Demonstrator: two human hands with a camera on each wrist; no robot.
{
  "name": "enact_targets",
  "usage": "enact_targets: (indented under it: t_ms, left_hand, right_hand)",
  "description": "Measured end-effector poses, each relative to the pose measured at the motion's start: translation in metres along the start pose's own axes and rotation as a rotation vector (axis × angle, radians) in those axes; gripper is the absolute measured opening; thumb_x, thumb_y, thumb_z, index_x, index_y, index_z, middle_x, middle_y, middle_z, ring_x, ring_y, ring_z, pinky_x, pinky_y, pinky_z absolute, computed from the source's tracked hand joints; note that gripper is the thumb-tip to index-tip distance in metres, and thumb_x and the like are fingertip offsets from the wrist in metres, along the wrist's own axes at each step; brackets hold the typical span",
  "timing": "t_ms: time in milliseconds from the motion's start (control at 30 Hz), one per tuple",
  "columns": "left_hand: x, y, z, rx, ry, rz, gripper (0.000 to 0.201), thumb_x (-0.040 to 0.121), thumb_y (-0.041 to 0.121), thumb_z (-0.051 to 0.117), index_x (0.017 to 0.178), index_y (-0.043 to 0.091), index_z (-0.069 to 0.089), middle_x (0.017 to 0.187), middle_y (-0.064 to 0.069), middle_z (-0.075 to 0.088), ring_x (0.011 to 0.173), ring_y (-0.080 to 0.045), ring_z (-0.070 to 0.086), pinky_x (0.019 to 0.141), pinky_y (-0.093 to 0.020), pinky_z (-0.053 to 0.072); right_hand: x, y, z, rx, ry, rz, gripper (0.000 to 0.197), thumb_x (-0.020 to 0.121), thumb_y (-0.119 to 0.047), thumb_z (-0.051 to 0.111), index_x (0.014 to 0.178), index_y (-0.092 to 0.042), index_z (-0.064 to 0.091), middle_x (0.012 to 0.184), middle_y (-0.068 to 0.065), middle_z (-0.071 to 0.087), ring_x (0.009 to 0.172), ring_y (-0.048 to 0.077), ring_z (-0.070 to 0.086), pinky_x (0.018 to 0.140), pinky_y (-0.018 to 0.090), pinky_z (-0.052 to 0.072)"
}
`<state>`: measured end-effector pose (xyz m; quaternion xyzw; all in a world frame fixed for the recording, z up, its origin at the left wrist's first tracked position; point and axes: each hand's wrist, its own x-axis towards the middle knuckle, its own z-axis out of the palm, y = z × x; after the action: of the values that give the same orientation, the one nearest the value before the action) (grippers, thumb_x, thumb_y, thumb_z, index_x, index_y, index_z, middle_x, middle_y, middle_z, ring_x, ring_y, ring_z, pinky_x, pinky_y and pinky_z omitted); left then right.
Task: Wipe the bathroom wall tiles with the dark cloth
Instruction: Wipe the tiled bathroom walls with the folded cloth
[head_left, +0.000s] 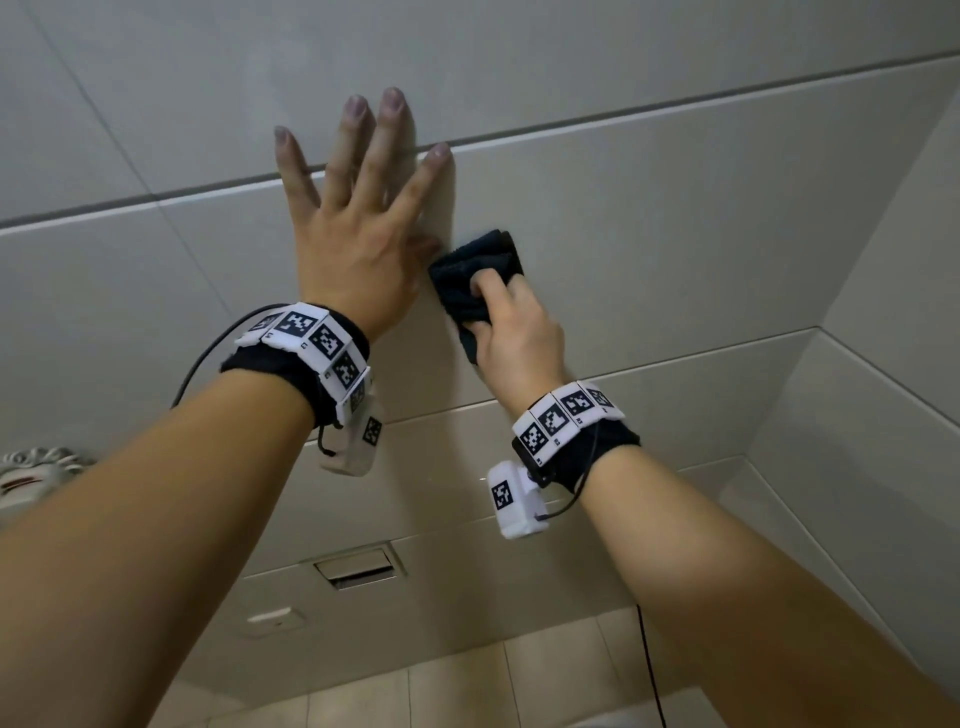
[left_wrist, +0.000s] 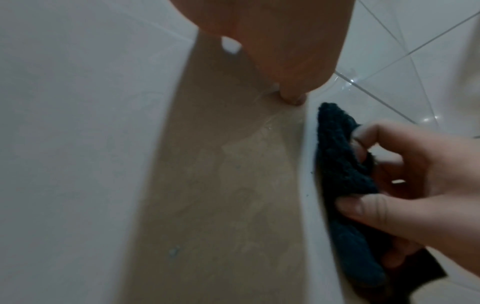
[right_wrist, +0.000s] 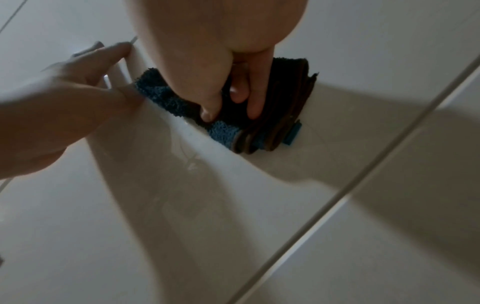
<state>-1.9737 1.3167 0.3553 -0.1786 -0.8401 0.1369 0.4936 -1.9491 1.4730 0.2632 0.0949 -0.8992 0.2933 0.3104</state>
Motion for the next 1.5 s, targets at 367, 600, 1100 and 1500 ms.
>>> enact_targets:
  t_ms: [367,600,1100,1500]
  left_hand:
    - [0.008,0.027,-0.008,-0.055,-0.010,-0.123,0.075,0.074,0.035,0.059,0.146,0.022,0.043,0.162,-0.020,0.019,0.148,-0.047,0.015,0.109,-0.078,0.007]
    - [0.030,0.071,-0.012,-0.132,-0.046,-0.330,0.052,0.083,0.046,0.056,0.128,0.022,0.048,0.160,-0.026,0.014,0.146,-0.055,0.010,0.111,-0.074,0.007]
    - [0.058,0.100,-0.009,-0.085,-0.028,-0.184,0.086,0.078,0.055,0.063,0.154,0.038,0.027,0.163,-0.017,0.016,0.147,-0.050,0.013,0.105,-0.081,0.005]
    - [0.061,0.099,-0.009,-0.088,-0.081,-0.184,0.091,0.075,0.057,0.067,0.154,0.040,0.024,0.164,-0.017,0.013,0.148,-0.049,0.012,0.104,-0.083,0.006]
  right_hand:
    - [0.013,0.097,-0.055,0.009,0.019,0.097,0.030,0.081,-0.006,0.053,0.107,-0.019,0.050,0.096,0.006,0.053,0.080,0.034,0.054,0.060,0.036,0.040]
    - [0.042,0.148,-0.104,0.161,0.161,0.197,0.029,0.080,-0.013,0.063,0.100,-0.026,0.047,0.087,-0.003,0.049,0.073,0.020,0.049,0.064,0.029,0.033]
    - [0.011,0.263,-0.117,0.174,0.231,0.436,0.033,0.084,-0.011,0.069,0.107,-0.015,0.045,0.105,0.012,0.057,0.086,0.024,0.053,0.074,0.035,0.046]
    - [0.001,0.179,-0.076,0.215,0.189,0.349,0.029,0.083,-0.005,0.067,0.106,-0.010,0.051,0.103,0.009,0.056,0.091,0.032,0.056,0.078,0.039,0.045]
